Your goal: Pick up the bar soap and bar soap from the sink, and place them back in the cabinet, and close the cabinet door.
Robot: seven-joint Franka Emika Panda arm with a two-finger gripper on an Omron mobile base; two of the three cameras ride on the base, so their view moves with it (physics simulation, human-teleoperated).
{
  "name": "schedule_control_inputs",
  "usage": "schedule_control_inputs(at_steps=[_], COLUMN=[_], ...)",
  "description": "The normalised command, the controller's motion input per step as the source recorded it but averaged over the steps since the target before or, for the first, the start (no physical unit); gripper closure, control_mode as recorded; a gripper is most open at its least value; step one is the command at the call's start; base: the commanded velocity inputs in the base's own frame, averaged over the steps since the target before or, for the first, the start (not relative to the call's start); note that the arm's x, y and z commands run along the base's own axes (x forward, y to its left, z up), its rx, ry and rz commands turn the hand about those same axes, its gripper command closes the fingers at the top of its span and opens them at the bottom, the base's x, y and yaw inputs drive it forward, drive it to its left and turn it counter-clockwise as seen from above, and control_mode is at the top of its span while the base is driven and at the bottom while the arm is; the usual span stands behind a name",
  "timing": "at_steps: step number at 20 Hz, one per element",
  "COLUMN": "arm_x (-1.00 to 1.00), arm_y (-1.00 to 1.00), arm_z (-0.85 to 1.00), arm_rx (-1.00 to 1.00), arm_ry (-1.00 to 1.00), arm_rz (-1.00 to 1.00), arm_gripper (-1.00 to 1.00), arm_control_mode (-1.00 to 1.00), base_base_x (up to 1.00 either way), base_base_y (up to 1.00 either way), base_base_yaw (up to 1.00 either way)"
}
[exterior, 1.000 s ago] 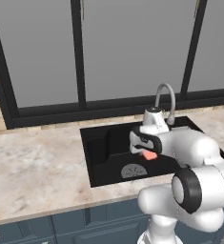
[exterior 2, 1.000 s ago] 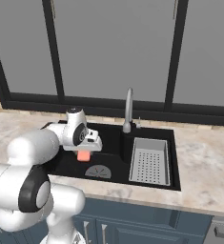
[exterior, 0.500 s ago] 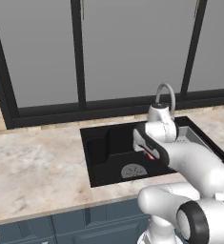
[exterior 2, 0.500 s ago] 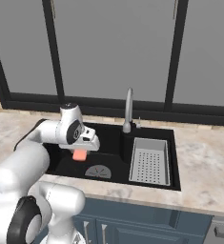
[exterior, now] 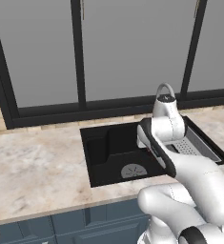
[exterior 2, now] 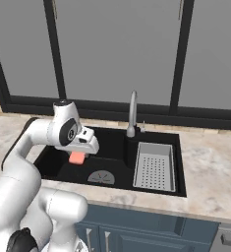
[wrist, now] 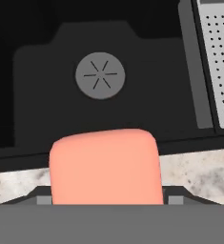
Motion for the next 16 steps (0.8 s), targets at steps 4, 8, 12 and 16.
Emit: schedule_control_inputs(at_steps=[4, 8, 12, 16], arm_x=[-0.37, -0.27, -0.16, -0.19], arm_y=[-0.12, -0.02, 0.0, 0.0], arm_z=[0.23, 0.25, 0.35, 0.47], arm_rx=[0.0, 0.0, 0.0, 0.0], arm_ry=[-0.02, -0.05, -0.06, -0.07], arm_rz=[0.0, 0.0, 0.0, 0.0], arm_gripper=[1.0, 1.0, 1.0, 1.0], arm_control_mode=[-1.0, -1.0, -1.0, -1.0], base_base_x=[0.0, 0.0, 0.0, 0.0], base_base_y=[0.0, 0.0, 0.0, 0.0], base_base_yaw=[0.0, 0.0, 0.0, 0.0])
